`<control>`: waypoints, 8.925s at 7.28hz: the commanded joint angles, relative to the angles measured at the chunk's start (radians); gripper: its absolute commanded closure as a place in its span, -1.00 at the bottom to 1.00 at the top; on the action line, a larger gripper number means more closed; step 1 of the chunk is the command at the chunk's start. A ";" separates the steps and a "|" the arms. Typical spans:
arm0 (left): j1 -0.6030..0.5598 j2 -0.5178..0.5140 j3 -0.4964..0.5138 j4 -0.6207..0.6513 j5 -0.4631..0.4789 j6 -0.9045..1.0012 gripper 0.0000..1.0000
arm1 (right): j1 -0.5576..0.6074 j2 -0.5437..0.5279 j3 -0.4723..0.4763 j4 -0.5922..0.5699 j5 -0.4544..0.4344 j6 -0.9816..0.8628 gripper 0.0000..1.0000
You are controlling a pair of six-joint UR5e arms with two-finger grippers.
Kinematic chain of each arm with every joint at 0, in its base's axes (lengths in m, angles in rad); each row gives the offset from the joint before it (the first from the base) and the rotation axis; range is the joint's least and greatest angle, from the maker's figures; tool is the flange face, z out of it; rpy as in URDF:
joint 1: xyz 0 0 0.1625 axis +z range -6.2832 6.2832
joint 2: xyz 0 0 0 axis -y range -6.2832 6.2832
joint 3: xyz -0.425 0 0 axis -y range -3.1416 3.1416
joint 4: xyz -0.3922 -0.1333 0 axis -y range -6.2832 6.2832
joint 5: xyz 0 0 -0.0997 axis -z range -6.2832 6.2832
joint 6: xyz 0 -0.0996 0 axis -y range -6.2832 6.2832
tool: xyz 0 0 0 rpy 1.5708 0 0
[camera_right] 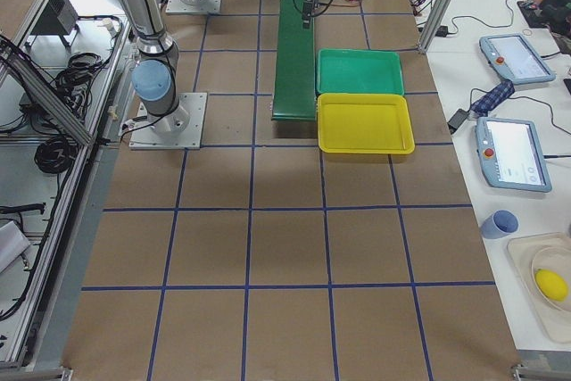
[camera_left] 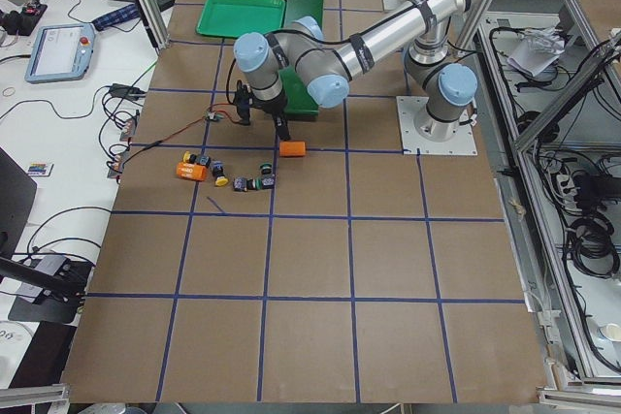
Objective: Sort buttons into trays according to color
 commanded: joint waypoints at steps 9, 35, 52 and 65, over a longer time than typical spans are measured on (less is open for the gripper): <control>-0.018 -0.114 -0.220 0.359 -0.001 0.155 0.94 | 0.000 0.000 -0.001 0.000 0.000 0.000 -1.00; -0.062 -0.616 0.731 0.150 -0.027 0.382 -1.00 | 0.000 0.000 0.000 0.000 0.000 0.001 -1.00; -0.014 -0.617 0.803 -0.062 -0.132 0.398 1.00 | -0.002 0.000 0.000 0.000 0.000 0.001 -1.00; -0.310 0.147 -0.327 0.365 -0.224 0.970 1.00 | -0.002 0.000 0.000 0.002 0.000 0.000 -1.00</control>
